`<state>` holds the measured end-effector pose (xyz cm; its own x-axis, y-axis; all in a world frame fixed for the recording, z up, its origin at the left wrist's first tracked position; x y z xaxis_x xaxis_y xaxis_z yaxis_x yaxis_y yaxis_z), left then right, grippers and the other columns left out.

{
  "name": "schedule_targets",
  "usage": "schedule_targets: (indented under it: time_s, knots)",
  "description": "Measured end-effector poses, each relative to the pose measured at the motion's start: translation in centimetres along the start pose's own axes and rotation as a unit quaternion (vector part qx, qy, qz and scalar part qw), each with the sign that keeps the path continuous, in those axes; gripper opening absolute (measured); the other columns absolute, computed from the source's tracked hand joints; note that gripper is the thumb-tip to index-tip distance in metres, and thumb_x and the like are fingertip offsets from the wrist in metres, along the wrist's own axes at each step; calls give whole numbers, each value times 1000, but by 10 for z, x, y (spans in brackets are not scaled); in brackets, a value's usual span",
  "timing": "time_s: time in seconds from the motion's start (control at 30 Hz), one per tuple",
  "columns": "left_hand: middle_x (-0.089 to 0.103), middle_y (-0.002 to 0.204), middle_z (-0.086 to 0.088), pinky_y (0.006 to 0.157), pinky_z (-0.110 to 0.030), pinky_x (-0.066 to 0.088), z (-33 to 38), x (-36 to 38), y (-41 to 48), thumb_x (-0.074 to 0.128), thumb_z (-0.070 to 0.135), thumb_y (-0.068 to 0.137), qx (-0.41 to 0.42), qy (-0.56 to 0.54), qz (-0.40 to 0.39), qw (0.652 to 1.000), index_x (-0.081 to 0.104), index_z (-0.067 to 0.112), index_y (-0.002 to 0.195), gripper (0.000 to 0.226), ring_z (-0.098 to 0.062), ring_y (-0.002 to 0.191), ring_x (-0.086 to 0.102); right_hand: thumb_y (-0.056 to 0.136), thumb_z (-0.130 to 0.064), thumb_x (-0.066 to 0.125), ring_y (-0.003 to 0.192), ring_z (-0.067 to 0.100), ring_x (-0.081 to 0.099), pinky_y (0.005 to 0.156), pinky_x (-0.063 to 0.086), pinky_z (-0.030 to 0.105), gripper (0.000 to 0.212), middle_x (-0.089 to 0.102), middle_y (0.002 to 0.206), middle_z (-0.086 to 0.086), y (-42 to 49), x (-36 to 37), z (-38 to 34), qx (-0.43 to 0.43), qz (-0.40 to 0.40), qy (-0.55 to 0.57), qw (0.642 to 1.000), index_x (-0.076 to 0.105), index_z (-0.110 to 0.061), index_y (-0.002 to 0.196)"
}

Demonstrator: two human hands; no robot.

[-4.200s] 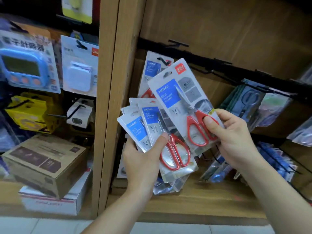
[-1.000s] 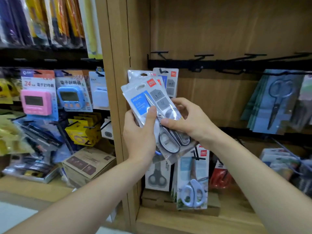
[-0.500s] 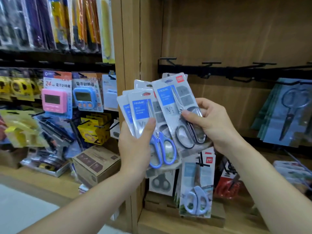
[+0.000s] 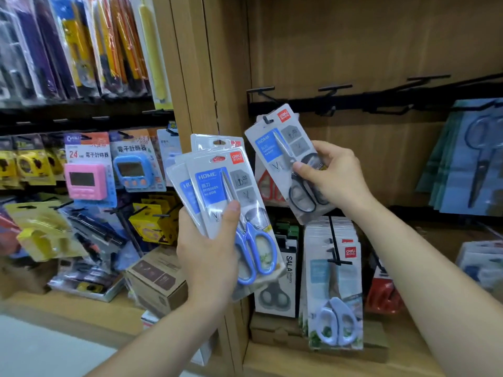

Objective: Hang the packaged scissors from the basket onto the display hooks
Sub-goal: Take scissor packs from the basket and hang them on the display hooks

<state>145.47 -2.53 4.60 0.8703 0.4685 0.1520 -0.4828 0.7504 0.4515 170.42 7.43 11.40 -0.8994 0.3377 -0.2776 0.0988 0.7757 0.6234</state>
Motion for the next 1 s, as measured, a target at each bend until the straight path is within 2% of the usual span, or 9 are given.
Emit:
schedule_targets:
  time_s: [0.2,0.37,0.47,0.57,0.6,0.67,0.77,0.9,1.0]
  knots:
    - [73,99,23,82,-32,57,-3,6,1,73,51,81,5,2,-27,1000,62,34,106,33,1,90,70,82,-43,84,89,14,69,76,57,32,24,74,90,-8,21,14,28,108,84,-65,988,73,-26,95]
    - [74,101,17,84,-38,60,-6,8,5,71,53,80,10,12,-45,999,63,29,112,41,-2,92,71,79,-54,83,78,20,61,55,40,28,48,63,71,-2,21,31,46,187,104,-58,975,58,-16,66]
    - [75,106,14,86,-39,62,-9,11,7,71,51,81,8,8,-59,998,63,26,119,46,-5,97,73,78,-56,83,87,17,61,68,47,29,44,64,85,-4,14,32,46,175,76,-55,980,63,-18,89]
    - [74,112,10,87,-39,61,-9,14,8,72,52,82,9,0,-61,998,64,27,121,47,-8,101,72,82,-46,84,92,9,61,74,49,17,39,67,99,-5,-1,21,28,90,75,5,993,64,-20,104]
    - [74,113,9,87,-37,61,-9,16,9,72,50,83,7,-4,-63,998,64,27,121,45,-9,102,72,83,-42,85,91,9,63,77,52,19,36,69,100,-2,-7,21,20,65,45,47,996,67,-20,104]
    - [75,111,10,84,-32,62,-11,20,8,73,43,87,-4,-20,-68,997,64,26,121,39,-7,100,73,81,-40,86,89,13,68,75,58,29,39,71,101,3,-21,31,6,63,-92,130,985,69,-19,108]
    - [76,110,10,86,-32,61,-14,27,8,74,38,90,-21,-42,-67,997,64,25,120,33,-7,100,73,68,-42,88,84,21,70,71,61,34,60,65,101,4,-45,46,-8,84,-241,133,958,64,-18,118]
    - [75,114,10,90,-36,60,-16,35,5,71,36,96,-44,-59,-58,996,62,28,119,26,-7,102,73,70,-28,92,82,26,65,83,60,47,58,69,105,17,-60,54,-14,64,-251,111,959,62,-14,119]
    - [75,115,10,92,-40,58,-17,37,6,53,38,107,-63,-78,-64,993,62,34,115,13,-10,106,72,76,-21,89,92,32,73,89,62,44,45,76,104,14,-61,49,-12,70,-228,148,960,66,-13,114]
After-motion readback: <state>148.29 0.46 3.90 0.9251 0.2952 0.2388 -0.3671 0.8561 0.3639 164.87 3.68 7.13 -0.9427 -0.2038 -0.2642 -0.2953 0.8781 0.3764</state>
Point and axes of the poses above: each hand's wrist, its own y-axis towards the middle knuckle, its own x-axis out of the palm, z = x × y, the point moved 7 cm from there along y, towards the middle knuckle
